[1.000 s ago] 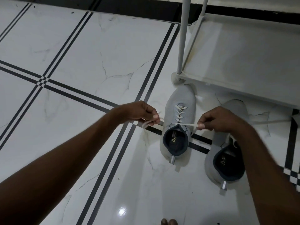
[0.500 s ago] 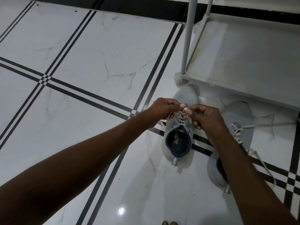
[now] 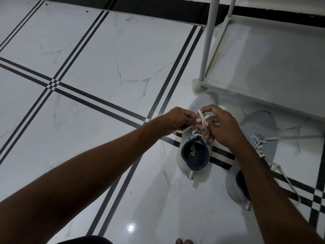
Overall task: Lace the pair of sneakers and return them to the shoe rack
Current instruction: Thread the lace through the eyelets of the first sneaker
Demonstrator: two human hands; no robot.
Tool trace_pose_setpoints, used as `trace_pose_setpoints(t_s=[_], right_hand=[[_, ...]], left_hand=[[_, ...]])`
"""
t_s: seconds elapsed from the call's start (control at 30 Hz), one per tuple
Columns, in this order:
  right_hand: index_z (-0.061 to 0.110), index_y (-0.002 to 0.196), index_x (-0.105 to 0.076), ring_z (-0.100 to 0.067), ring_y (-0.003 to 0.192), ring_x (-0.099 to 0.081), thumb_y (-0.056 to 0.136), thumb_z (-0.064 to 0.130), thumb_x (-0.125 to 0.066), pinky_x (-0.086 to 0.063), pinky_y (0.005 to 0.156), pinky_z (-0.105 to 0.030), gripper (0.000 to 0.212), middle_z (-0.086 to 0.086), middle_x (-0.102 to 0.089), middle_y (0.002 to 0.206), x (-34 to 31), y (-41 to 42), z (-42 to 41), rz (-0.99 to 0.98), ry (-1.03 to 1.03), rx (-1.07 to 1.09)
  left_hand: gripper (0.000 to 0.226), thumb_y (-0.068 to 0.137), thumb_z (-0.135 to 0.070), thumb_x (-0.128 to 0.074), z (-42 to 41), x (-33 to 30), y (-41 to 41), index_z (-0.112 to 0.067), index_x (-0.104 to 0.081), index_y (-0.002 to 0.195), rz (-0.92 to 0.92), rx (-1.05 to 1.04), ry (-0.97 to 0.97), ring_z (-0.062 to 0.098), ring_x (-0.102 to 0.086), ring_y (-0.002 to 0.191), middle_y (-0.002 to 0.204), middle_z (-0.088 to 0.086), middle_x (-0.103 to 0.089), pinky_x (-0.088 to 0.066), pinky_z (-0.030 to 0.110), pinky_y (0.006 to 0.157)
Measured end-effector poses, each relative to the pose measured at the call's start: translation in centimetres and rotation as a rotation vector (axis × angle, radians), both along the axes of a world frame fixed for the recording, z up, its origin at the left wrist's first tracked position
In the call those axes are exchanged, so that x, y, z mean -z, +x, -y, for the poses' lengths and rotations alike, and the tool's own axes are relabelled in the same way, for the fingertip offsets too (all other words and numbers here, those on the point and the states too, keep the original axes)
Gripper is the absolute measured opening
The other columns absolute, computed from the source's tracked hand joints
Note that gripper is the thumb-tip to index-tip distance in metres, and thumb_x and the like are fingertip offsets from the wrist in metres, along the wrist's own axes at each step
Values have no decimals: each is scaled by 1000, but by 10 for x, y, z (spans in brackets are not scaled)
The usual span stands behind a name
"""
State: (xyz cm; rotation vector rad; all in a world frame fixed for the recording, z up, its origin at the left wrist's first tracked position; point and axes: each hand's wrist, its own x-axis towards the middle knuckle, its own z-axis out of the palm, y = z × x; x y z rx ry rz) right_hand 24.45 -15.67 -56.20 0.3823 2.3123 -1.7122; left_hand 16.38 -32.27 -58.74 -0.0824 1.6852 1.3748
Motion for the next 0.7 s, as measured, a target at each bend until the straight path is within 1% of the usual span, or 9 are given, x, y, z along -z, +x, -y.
trace_pose_setpoints(t_s=[0.07,0.13,0.23,0.3,0.4,0.5,0.6,0.67,0.7], right_hand=[[25,104,-63,-19,44,-58,93,-2,-53,-49,40,-27,31,-15,-69,69,0,0,0,4,12,5],[25,103,-63,-18,43,-57,93,2,-56,-48,40,-27,27,-15,-69,68,2,0,-1,3,9,1],[22,103,-58,-17,44,-55,92,5,-60,-45,40,-25,20,-16,-70,70,8,2,-1,39,-54,1],[18,107,-52,-15,46,-54,92,6,-62,-44,42,-26,22,-12,-70,72,14,4,-4,100,-130,24],[12,111,-49,-13,48,-51,92,2,-63,-42,43,-23,26,-4,-70,68,23,7,-13,170,-246,107],[9,105,-54,-14,49,-50,90,0,-65,-42,44,-22,21,-4,-65,62,29,7,-14,196,-308,197],[8,98,-61,-15,50,-50,92,2,-61,-44,43,-21,8,-10,-61,67,30,5,-13,246,-361,231],[6,101,-66,-14,49,-51,96,4,-55,-44,43,-20,12,-9,-64,67,28,3,-13,286,-404,214],[7,102,-67,-12,47,-51,96,3,-53,-44,43,-19,17,-8,-67,67,26,2,-14,304,-413,190]], left_hand=[[8,89,-12,-71,0,-1,0,-8,-74,94,62,10,41,18,-64,88,93,10,-71,-52,26,81],[12,92,-19,-68,2,0,1,-10,-73,97,136,34,82,18,-62,88,95,8,-69,-49,30,85],[20,88,-27,-73,0,3,7,-10,-73,98,163,48,101,15,-54,78,94,11,-62,-45,28,76],[14,88,-25,-72,-1,3,8,-13,-75,95,147,6,106,15,-50,76,96,12,-61,-43,26,70],[15,95,-20,-63,3,3,6,-14,-76,99,108,5,123,13,-52,71,82,3,-66,-44,25,67],[18,95,-18,-65,6,-5,3,-4,-74,101,-148,180,53,10,-58,65,71,-2,-68,-45,20,61],[8,81,-17,-79,3,-14,1,-13,-80,88,-568,324,-139,-1,-65,71,74,-10,-74,-45,9,68],[8,75,-13,-80,-3,-15,7,-17,-80,81,-810,326,-234,-1,-67,70,75,-10,-75,-42,7,62],[7,73,-13,-80,-7,-14,13,-17,-79,79,-913,305,-265,2,-67,68,75,-8,-76,-43,11,59]])
